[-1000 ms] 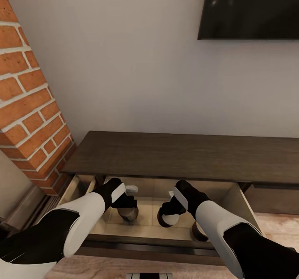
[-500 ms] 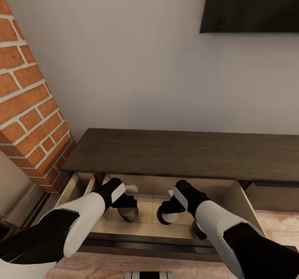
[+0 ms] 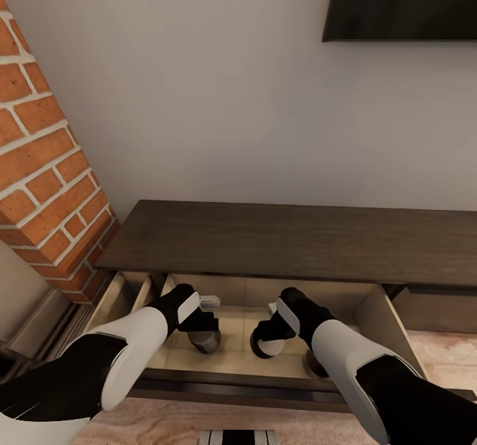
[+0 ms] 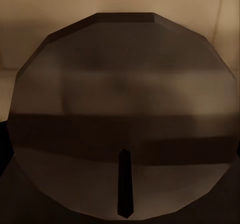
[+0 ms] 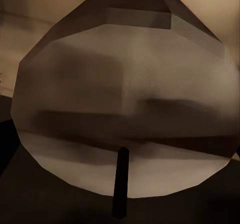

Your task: Place each of the two pumpkins and all three candles from the living room inside a cabinet in the living room (use any cabinet), then make sure every cabinet is closed, and position the cauldron so it is next to a table in the living room.

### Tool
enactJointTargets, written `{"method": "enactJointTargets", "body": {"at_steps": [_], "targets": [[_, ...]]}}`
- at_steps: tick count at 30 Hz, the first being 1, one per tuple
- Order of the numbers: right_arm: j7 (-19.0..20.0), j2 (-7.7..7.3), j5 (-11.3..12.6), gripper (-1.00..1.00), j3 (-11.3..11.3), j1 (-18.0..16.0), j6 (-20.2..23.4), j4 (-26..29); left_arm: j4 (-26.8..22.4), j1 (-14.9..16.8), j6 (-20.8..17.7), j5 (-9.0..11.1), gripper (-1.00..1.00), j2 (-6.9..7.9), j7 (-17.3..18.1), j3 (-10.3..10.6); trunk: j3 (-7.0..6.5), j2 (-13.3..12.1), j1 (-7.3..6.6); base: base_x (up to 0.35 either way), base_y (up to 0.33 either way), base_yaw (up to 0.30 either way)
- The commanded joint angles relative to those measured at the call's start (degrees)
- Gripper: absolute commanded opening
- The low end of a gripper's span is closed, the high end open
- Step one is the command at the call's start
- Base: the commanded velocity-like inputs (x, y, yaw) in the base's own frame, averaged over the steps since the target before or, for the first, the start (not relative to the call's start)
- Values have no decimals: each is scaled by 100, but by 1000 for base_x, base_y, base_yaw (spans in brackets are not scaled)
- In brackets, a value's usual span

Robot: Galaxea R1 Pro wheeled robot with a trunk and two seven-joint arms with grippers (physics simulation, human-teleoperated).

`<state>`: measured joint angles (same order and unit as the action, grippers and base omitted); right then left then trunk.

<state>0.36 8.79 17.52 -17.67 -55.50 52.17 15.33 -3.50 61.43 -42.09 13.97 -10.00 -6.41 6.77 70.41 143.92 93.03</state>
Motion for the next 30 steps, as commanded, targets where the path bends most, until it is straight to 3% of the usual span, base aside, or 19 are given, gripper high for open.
{"method": "enactJointTargets", "body": {"at_steps": [1, 20, 25, 30], "targets": [[-10, -5, 41, -100, -44, -2, 21, 5, -10, 0, -27, 53, -100, 0, -27, 44, 4, 2, -1, 0, 0, 0], [-10, -3, 41, -100, -44, -2, 19, 5, -18, 0, -27, 53, -100, 0, -27, 44, 4, 2, -1, 0, 0, 0], [-10, -2, 41, -100, -44, 2, 21, 5, -17, 0, -27, 51, -100, 0, -27, 44, 115, 8, 12, 0, 0, 0], [-10, -5, 41, -100, -44, -2, 19, 5, -16, 0, -27, 53, -100, 0, -27, 44, 115, 8, 12, 0, 0, 0]]}}
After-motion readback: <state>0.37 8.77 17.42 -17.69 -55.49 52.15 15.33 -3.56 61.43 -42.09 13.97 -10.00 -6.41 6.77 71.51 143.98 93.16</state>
